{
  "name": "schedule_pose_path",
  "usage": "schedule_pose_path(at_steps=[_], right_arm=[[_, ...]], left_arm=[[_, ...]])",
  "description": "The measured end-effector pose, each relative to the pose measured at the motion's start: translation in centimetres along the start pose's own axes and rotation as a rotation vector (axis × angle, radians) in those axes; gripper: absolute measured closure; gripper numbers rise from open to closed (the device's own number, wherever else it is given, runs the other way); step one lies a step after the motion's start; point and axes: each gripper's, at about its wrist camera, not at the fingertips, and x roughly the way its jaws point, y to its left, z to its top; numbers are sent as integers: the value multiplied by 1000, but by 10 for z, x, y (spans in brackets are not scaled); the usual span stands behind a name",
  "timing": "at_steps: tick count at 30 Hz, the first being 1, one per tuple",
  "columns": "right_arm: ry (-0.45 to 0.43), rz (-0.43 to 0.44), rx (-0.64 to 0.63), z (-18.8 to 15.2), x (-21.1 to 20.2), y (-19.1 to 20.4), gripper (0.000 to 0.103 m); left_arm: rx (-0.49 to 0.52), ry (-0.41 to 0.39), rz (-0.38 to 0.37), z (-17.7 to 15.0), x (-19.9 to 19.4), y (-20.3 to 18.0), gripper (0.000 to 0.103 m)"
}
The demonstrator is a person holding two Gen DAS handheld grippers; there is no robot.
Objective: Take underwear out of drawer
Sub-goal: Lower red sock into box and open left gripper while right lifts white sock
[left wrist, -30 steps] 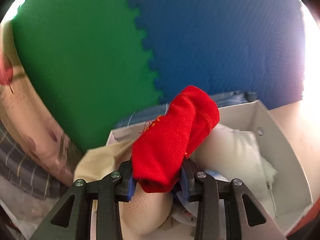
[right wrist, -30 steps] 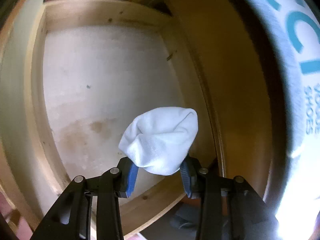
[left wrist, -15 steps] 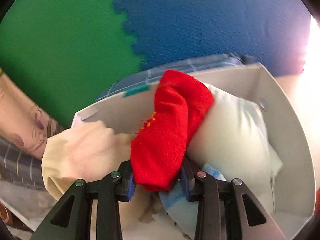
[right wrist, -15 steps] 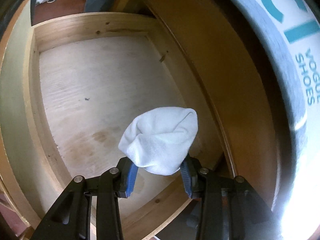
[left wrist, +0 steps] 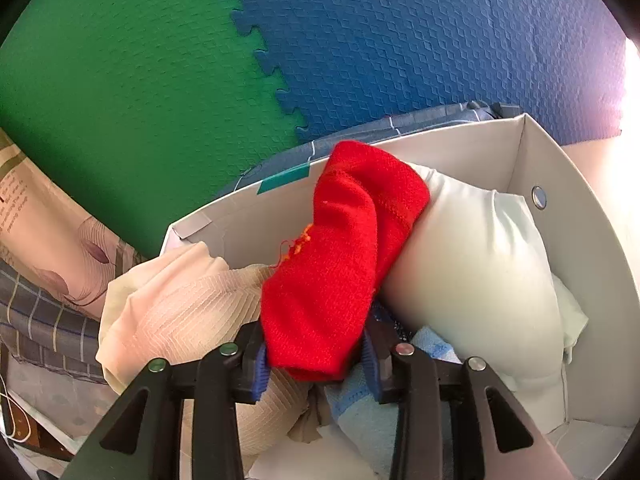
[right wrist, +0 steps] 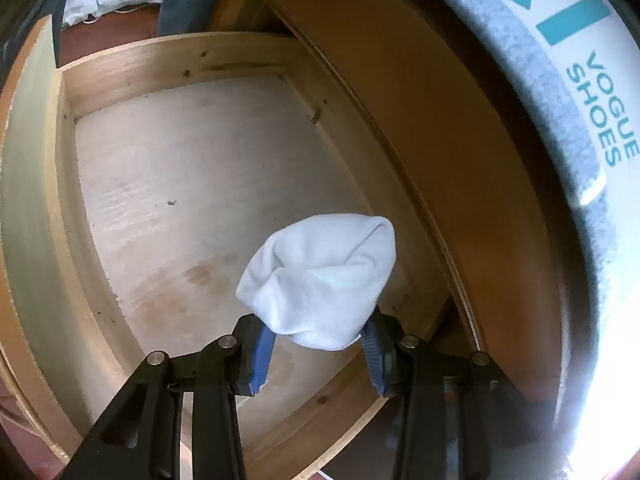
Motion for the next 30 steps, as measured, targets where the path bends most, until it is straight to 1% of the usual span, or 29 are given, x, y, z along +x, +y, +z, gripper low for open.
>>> schedule_pose_path(at_steps=[2, 3, 9, 12, 14, 17, 18, 19, 21, 23, 27, 30], right_arm=[[-13, -7, -7, -1, 14, 4, 67], [-17, -9, -8, 0, 29, 6, 67], [-46, -16, 13, -1, 18, 8, 67], [-59, -22, 23, -4, 9, 5, 66], [-63, -23, 27, -5, 18, 9, 66], [-71, -29, 31, -8, 17, 9, 66], [-74, -31, 33, -9, 11, 7, 66], [-78, -31, 36, -11, 7, 6, 66], [-82, -31, 44, -13, -8, 0, 66], [-85, -29, 51, -18, -11, 1, 66], [-95, -28, 67, -24, -27, -3, 66], [-105, -27, 88, -29, -41, -9, 65]], left_arm=[[-7, 1, -2, 1, 1, 2, 62], [-9, 0, 0, 1, 2, 2, 61], [-17, -21, 15, -1, 1, 4, 54], [-29, -34, 15, -4, -2, 5, 53], [-36, -38, 11, -6, -2, 5, 52], [-37, -54, 13, -9, -7, 5, 49], [-36, -61, 11, -9, -9, 5, 46], [-36, -74, 7, -10, -12, 4, 46], [-36, -88, -6, -11, -17, 3, 45], [-34, -95, -9, -13, -21, 1, 45], [-43, -117, -19, -15, -31, 2, 45], [-59, -151, -70, -17, -41, 9, 45]])
